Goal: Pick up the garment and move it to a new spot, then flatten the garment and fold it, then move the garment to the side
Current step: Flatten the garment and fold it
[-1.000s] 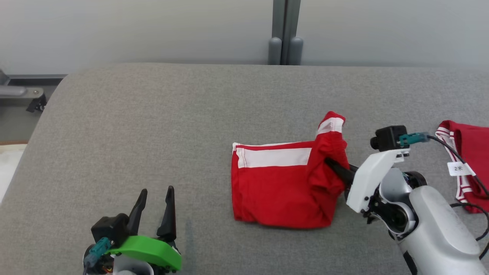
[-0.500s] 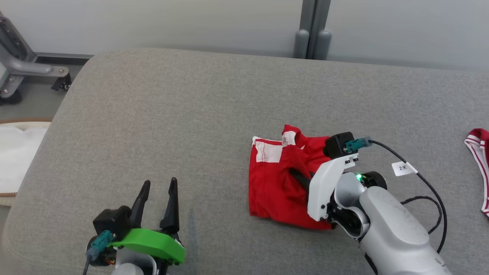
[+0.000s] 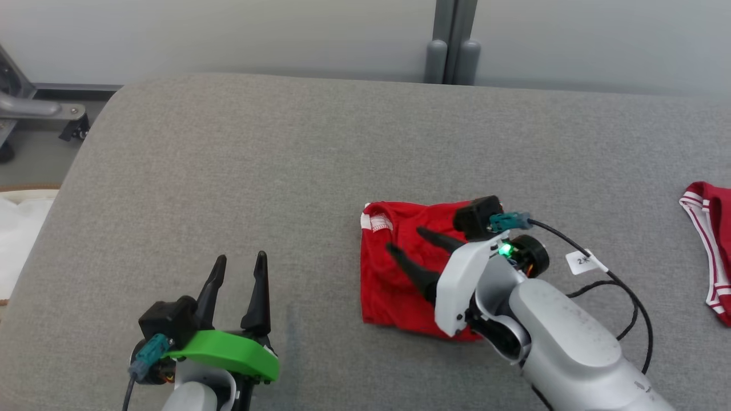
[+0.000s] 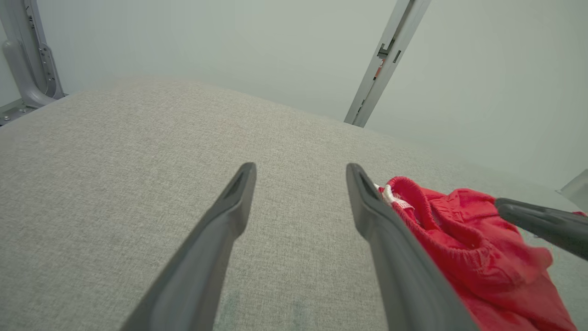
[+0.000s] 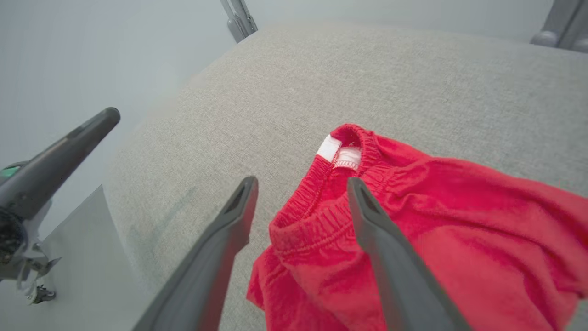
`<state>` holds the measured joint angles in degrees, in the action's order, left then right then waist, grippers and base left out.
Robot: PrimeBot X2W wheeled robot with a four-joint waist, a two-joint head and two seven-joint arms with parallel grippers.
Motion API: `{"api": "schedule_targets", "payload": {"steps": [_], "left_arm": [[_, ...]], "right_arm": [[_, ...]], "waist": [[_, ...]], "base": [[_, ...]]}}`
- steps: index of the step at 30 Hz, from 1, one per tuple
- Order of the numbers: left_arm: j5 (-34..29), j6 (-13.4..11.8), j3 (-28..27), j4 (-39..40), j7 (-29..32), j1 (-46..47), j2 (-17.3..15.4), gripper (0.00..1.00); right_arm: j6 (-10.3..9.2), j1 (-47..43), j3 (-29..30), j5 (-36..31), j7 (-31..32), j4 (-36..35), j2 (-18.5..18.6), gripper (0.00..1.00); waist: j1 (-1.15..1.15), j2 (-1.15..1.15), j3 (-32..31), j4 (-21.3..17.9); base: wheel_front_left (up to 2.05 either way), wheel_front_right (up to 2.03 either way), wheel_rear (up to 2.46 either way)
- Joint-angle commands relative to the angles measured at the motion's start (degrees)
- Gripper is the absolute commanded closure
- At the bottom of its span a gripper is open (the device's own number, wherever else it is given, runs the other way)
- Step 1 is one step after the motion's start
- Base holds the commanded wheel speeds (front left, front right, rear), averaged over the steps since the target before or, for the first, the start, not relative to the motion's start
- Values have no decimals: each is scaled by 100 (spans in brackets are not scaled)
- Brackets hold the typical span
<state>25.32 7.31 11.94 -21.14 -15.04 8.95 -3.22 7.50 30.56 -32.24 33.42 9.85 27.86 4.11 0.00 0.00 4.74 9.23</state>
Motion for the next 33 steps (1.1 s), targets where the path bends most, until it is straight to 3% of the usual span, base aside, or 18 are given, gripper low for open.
{"api": "schedule_targets", "payload": {"steps": [1, 8, 16, 25, 33], "left_arm": [[-32, 23, 8, 13, -17, 111, -6, 0], [-119, 26, 109, 6, -17, 268, 1, 0], [-312, -2, -16, -24, -17, 233, 10, 0], [-559, -15, -395, 13, -18, -253, 16, 0], [-609, -5, -625, 84, -17, -697, 23, 0]], "right_arm": [[-3, 73, 19, -140, -191, 11, 111, 0], [-3, 93, 689, -1084, -1302, 330, 274, 0], [-3, -381, 1933, -1879, -2243, 645, 106, 0], [-3, -1310, 3181, -2598, -2504, 302, -100, 0], [-3, -2277, 3240, -2257, -2507, -563, -110, 0]], "waist": [[0, 0, -24, -78], [0, 0, -167, -278], [0, 0, -383, -490], [0, 0, -583, -679], [0, 0, -662, -721]], "base": [[0, 0, 0], [0, 0, 0], [0, 0, 0], [0, 0, 0], [0, 0, 0]]}}
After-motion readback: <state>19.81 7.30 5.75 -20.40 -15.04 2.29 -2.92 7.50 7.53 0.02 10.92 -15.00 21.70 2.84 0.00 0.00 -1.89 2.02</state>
